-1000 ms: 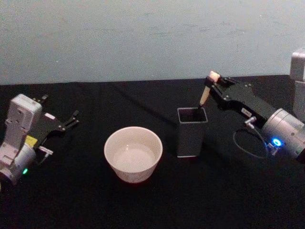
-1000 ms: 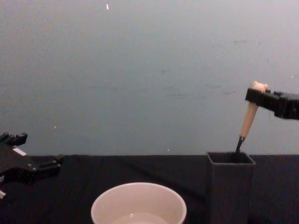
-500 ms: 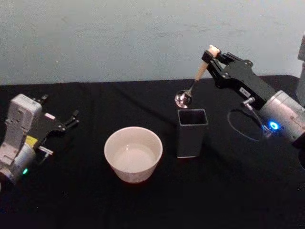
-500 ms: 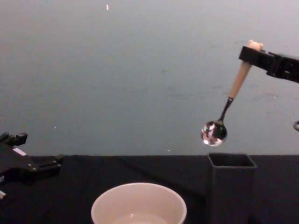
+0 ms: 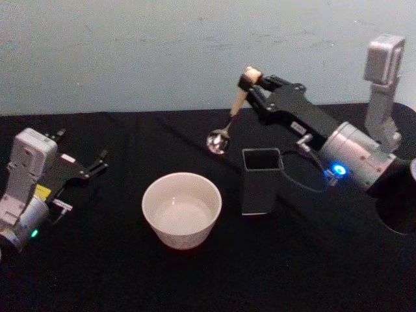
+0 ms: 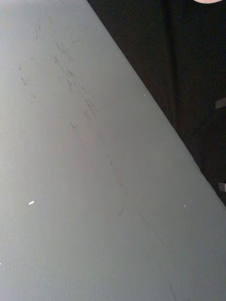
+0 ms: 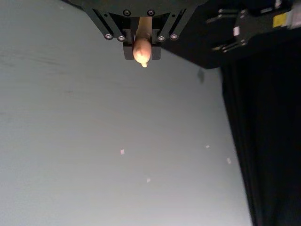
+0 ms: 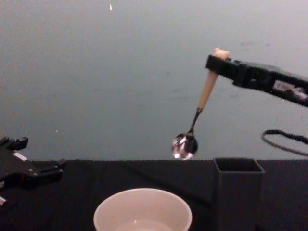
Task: Pick up the stirring spoon with one hand, stir inside the cup, then place it back in its original position.
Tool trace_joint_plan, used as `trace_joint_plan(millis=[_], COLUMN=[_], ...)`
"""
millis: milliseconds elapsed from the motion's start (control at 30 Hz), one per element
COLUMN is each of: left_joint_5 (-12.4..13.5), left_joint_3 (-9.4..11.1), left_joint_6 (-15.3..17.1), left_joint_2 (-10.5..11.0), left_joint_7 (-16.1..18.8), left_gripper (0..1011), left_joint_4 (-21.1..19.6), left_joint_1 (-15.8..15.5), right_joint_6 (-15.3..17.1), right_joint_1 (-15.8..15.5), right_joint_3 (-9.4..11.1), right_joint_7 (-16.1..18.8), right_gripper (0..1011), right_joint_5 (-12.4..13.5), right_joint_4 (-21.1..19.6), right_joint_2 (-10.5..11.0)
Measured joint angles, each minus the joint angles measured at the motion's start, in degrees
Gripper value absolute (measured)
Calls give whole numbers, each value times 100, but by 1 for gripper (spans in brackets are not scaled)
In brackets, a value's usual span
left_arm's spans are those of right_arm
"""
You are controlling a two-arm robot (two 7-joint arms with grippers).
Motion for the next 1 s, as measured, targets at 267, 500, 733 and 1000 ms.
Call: trace_joint_plan(millis=[267,500,733,1000], left_joint_5=[0,0,0,0], left_joint_3=[0,0,0,0], left_joint_6=[0,0,0,0], left_joint_2=[0,0,0,0], left_joint_7=[0,0,0,0], left_gripper=[1001,1001,1001,1001], left_joint_4=[0,0,0,0], left_joint_1=[0,0,0,0], right_joint_6=[-24,-77,-117,-125], right_joint_1=[184,270,273,204], right_joint_3=[-381,-691,-880,-1058], right_joint_7=[221,355,459,632], right_gripper=[214,214,214,214], right_joint_5=[-186,-465,-726,-930], right_joint_4=[244,417,509,502], right_joint_2=[-82,-93,-26,66])
